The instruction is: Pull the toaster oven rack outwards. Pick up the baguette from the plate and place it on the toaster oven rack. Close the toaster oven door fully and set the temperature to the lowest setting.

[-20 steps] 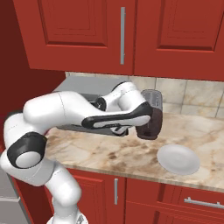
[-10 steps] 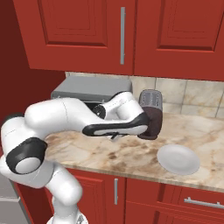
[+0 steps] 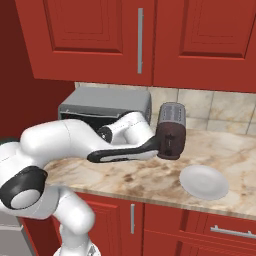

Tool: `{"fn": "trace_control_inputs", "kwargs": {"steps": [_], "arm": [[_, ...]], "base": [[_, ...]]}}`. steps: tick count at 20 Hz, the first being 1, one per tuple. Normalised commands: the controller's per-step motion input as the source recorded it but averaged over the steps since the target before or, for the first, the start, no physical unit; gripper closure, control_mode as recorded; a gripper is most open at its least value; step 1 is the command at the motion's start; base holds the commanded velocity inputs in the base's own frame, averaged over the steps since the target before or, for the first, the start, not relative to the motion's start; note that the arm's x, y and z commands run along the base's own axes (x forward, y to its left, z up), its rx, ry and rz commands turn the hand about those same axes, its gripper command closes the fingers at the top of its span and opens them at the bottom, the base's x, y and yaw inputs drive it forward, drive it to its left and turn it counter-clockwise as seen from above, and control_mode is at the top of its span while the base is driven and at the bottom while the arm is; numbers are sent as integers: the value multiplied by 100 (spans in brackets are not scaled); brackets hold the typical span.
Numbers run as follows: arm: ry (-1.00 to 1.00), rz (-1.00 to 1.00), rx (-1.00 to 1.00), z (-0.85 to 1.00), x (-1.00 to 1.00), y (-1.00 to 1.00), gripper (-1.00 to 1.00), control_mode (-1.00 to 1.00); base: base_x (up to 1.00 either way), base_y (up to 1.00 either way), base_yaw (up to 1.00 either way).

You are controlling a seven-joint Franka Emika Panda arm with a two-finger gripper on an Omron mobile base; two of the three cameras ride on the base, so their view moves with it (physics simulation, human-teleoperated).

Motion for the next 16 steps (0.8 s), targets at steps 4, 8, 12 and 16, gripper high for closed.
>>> {"fn": "trace_control_inputs", "kwargs": {"steps": [4, 8, 12, 16], "arm": [[-13, -9, 100, 29, 4, -15, -100, -100], [-18, -1, 90, 61, 27, -29, -100, -100], [-20, 2, 64, 89, 39, 0, -100, -100], [-15, 14, 24, 97, 9, 10, -100, -100]], "base": [[0, 0, 0], [0, 0, 0], [0, 0, 0], [0, 0, 0]]}}
